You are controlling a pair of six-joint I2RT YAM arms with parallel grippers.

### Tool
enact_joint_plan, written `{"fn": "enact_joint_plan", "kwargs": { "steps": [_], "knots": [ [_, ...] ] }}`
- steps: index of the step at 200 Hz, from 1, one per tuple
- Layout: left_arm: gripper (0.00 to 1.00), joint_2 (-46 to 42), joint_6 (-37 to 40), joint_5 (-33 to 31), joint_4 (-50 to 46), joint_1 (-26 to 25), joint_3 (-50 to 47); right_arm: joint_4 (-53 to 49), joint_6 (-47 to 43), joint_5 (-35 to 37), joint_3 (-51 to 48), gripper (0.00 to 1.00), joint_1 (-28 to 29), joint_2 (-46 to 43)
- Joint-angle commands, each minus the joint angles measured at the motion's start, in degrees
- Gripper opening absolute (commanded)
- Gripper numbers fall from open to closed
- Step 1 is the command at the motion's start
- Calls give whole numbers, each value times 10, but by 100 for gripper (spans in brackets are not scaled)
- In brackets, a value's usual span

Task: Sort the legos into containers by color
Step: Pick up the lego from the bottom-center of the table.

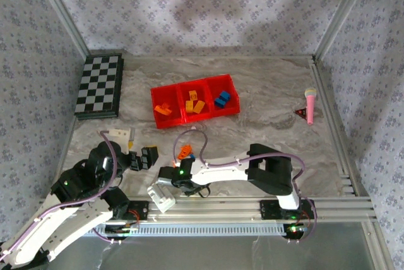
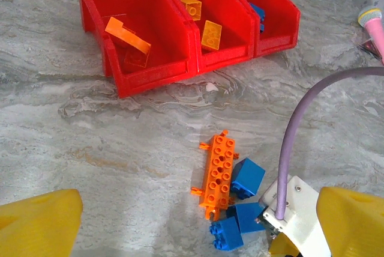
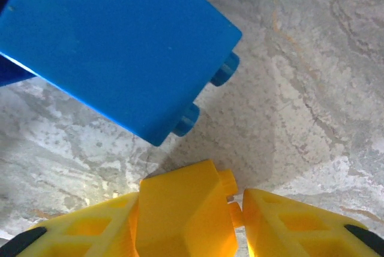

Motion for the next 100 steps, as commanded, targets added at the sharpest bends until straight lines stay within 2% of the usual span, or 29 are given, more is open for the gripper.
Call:
{"fn": "enact_joint_plan", "kwargs": {
  "steps": [1, 41, 100],
  "knots": [
    [100, -5, -6, -7, -4, -5, -1, -47, 7, 25, 4, 44, -6, 26],
    [100, -5, -6, -8, -4, -4, -2, -61, 3, 35, 7, 32, -5, 19],
    [100, -4, -6, -8, -4, -4, -2, -121, -25, 85, 43, 26, -14, -25]
  ]
}}
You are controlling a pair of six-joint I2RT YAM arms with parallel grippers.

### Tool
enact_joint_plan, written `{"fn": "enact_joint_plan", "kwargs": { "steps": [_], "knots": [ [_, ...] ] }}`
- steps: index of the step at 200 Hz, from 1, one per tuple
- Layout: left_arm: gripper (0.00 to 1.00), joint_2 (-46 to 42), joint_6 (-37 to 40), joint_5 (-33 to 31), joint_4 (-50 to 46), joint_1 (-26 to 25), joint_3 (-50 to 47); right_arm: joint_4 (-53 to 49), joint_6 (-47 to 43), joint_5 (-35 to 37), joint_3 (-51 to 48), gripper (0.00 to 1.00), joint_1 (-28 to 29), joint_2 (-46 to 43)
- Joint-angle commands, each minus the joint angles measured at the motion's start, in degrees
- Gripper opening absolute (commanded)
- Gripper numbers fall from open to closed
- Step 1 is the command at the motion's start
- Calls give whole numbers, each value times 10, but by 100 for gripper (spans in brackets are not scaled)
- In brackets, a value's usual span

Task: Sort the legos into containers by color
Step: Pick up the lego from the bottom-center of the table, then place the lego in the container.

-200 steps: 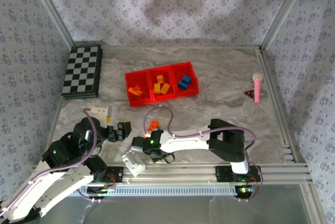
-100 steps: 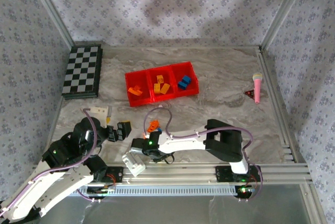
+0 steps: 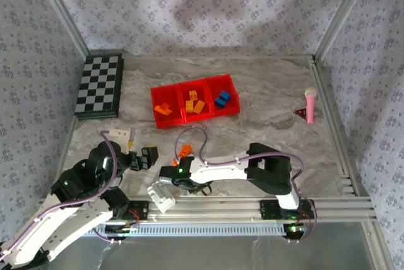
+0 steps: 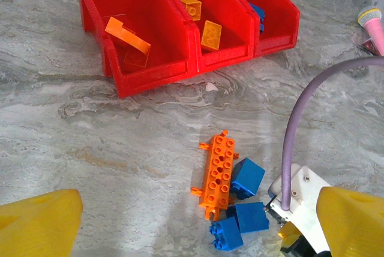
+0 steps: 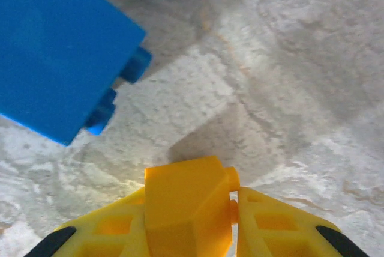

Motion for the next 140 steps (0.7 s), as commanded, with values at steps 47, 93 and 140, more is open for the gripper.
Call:
{"fn": "enact_joint_plan", "kwargs": {
  "steps": [47, 93, 140],
  "knots": [
    [100, -4, -6, -11, -5, -4, -1, -66, -67, 92, 46, 26, -64, -101],
    [100, -3, -5, -11, -4, -4, -1, -20, -190, 112, 133, 25, -171, -131],
    [100, -3, -5, -13, -4, -4, -2, 28, -278, 57, 249, 26, -255, -86]
  ]
}}
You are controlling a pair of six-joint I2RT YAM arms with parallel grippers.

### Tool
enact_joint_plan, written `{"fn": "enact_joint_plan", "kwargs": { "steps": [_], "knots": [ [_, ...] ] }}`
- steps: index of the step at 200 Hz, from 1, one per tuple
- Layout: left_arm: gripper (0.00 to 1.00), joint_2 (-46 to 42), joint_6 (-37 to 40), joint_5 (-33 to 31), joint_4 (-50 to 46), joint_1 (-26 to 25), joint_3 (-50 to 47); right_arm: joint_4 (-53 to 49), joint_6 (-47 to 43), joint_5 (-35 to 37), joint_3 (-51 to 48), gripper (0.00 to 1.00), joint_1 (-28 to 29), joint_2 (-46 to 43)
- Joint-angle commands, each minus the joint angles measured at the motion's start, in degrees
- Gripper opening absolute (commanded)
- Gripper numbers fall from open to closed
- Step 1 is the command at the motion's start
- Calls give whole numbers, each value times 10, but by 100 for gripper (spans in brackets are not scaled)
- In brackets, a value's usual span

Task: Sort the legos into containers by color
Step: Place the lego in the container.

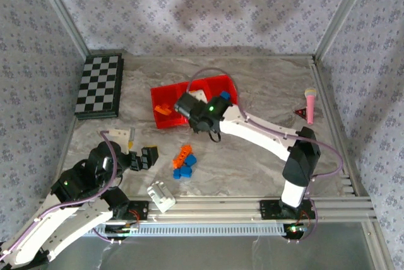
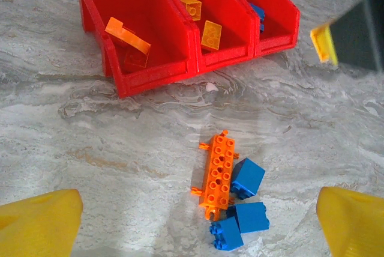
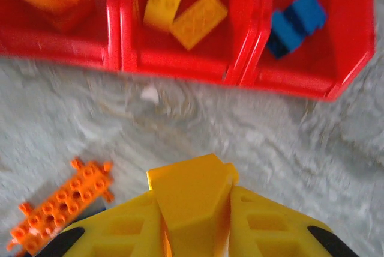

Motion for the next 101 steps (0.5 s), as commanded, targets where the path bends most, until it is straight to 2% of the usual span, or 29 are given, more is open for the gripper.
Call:
{"fn": "enact_joint_plan", "kwargs": {
  "steps": [1, 52, 101],
  "knots": [
    [100, -4, -5, -13, -5, -4, -2, 25, -70, -26, 56, 26, -27, 28],
    [100, -1, -5, -12, -4, -5, -2, 56, -122, -94, 157, 26, -92, 140],
    [100, -1, -5, -15, -4, -4, -2, 74, -116, -162, 220, 26, -141, 235]
  ]
}}
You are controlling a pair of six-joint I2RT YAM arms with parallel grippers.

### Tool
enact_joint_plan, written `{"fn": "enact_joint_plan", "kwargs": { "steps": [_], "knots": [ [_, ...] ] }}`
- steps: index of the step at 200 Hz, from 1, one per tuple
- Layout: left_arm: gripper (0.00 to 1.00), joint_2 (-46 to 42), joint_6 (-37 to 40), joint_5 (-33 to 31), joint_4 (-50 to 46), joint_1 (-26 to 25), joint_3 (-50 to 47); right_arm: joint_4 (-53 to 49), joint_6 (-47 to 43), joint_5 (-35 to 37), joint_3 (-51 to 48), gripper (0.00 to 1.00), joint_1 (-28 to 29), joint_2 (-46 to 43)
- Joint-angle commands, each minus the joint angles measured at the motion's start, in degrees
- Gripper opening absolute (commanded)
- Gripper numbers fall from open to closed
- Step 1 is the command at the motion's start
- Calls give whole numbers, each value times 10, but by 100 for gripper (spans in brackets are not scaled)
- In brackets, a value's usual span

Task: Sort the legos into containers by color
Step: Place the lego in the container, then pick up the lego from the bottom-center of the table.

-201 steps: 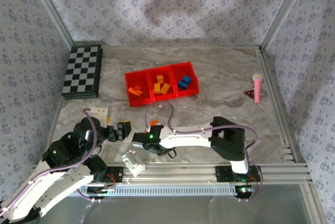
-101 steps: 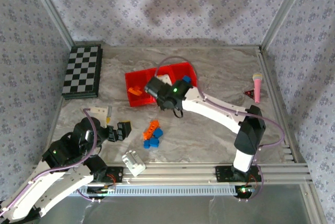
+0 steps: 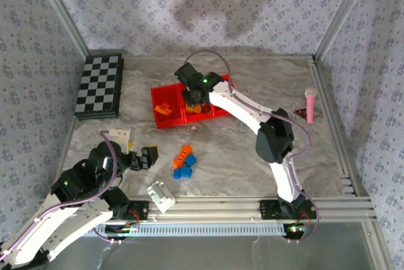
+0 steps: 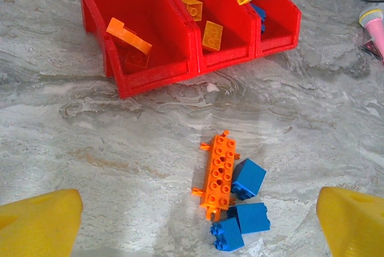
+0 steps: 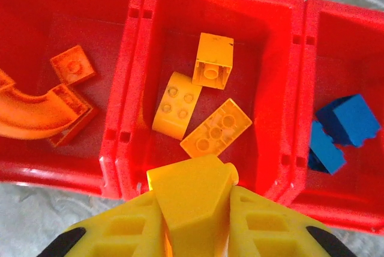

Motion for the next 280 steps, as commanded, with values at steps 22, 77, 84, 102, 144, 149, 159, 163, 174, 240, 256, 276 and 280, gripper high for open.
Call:
{"fn": "enact_joint_plan", "kwargs": {
  "steps": [22, 77, 84, 102, 144, 149, 159, 163, 174, 240, 256, 276, 280],
  "knots": [
    [100, -2, -5, -12, -4, -4, -2, 4, 2, -70, 51, 27, -32, 62],
    [100, -1, -5, -15, -4, -4, -2, -3, 13, -85, 57, 42, -44, 90],
    [100, -1, -4, -15, -3, -4, -2, -6, 13, -85, 59, 44, -43, 89],
    [100, 1, -4, -16, -3, -4, -2, -12, 14, -81, 61, 48, -44, 84],
    [100, 4, -3, -18, -4, -4, -1, -17, 18, -81, 71, 52, -36, 56],
    [100, 4, -3, -18, -5, -4, -2, -18, 18, -81, 72, 52, -35, 51],
    [100, 3, -4, -19, -5, -4, -1, -21, 19, -81, 73, 52, -32, 42],
    [100, 4, -4, -18, -5, -4, -1, -21, 19, -79, 73, 52, -30, 37],
    [100, 2, -4, -18, -5, -4, -1, -24, 19, -73, 71, 53, -24, 24],
    [100, 3, -4, -18, -5, -4, -1, 28, 69, -32, -102, 73, 47, -115],
    [100, 4, -4, -17, -4, -4, -1, 50, 98, -24, -163, 77, 67, -153],
    [100, 4, -4, -15, -4, -4, -2, 69, 141, -14, -234, 80, 91, -190],
    [100, 5, -3, -15, -3, -4, -1, 71, 149, -12, -247, 81, 96, -198]
  ]
}}
